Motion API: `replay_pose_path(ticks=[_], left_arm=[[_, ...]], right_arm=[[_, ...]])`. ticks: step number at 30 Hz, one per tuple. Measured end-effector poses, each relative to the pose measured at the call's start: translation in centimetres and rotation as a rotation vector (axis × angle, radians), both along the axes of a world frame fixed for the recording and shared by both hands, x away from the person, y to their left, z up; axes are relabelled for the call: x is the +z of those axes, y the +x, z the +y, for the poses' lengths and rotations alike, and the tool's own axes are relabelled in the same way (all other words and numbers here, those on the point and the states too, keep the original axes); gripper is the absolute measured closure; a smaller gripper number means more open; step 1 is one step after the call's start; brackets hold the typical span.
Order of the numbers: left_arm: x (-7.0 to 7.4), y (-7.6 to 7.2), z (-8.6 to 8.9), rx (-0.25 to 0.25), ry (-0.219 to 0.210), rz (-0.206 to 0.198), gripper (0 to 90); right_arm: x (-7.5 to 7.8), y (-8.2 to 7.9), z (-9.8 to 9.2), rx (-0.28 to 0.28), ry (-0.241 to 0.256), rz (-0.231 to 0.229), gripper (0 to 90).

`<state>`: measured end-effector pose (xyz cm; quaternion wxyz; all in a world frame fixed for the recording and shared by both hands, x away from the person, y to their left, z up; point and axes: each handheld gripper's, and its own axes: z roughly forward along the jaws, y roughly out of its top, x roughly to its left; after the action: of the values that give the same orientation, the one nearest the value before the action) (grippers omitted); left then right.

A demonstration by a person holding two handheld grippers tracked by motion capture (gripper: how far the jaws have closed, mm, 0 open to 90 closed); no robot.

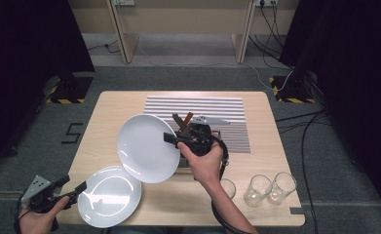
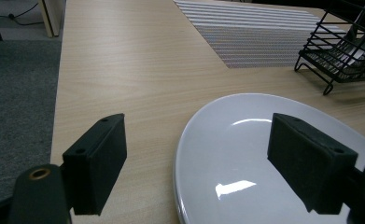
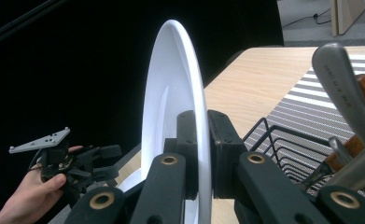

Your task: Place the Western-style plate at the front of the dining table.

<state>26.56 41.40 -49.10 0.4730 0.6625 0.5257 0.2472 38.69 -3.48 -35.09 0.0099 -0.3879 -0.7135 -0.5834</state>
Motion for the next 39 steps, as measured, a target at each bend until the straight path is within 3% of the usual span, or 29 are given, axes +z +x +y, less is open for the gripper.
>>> replay_pose_path(ticks=[39], left_arm=[[0.1,0.0,0.0,0.008,0.006,-0.006,19.4]], right_arm=[[1.2,0.8,-2.4,-0.05,0.071,0.006,84.7]])
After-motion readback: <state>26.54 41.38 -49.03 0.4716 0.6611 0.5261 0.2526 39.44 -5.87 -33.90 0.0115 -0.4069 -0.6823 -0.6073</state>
